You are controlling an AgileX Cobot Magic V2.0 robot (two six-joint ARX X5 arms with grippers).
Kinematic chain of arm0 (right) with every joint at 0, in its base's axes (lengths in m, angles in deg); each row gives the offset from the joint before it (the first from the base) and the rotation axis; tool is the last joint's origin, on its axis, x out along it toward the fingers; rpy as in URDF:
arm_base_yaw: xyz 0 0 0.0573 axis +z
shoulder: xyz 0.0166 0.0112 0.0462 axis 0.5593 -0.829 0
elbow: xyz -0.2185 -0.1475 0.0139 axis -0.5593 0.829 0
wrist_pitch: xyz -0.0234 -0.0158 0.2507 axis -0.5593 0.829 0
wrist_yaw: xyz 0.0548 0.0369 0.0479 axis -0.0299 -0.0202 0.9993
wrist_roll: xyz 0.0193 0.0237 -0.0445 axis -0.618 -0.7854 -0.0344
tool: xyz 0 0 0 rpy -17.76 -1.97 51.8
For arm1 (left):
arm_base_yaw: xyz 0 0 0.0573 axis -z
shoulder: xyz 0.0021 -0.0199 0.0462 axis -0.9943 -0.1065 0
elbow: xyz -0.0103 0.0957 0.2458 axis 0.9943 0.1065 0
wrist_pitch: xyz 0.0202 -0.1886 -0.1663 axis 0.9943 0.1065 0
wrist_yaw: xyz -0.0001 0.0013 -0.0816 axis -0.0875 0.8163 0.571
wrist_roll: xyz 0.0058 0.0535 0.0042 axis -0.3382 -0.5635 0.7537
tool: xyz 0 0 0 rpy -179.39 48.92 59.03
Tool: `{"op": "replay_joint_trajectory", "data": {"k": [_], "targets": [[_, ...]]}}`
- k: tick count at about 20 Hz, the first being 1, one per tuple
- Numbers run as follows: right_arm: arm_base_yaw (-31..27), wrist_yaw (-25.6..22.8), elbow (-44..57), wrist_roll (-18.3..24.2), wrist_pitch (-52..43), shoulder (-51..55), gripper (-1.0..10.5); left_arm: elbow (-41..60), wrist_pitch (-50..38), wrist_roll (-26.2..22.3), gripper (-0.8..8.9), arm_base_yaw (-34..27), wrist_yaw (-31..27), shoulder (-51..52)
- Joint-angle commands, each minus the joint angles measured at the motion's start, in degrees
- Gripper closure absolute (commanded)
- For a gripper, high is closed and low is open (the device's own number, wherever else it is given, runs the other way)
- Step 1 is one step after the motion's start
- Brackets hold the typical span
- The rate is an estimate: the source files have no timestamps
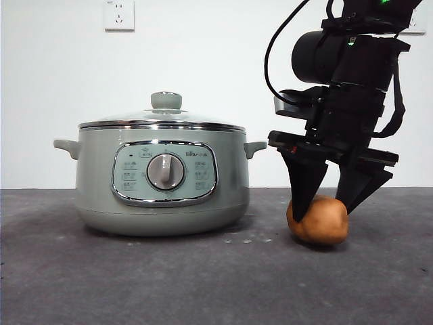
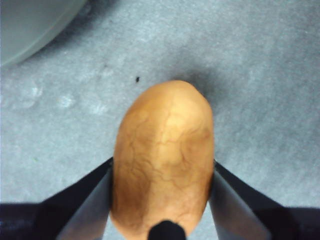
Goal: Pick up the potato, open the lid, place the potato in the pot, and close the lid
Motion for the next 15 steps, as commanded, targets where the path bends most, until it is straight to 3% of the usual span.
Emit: {"op": "replay_joint_trajectory", "data": {"k": [1, 9, 15], "targets": [[0.1, 0.2, 0.0, 0.0, -0.3, 0.1, 9.6, -0.2, 0.0, -0.5, 1.53, 0.6, 0.1, -0.6], [0.0, -0.3, 0.0, 1.6, 4.3, 18.1, 9.6, -5.1, -0.2, -2.4, 1.53, 7.6, -0.5, -10.6], [0.0, -0.4, -0.1, 1.9, 11.3, 37.2, 9.6, -21.0, 2.1, -6.8, 1.53, 17.5, -9.1, -29.6]]}}
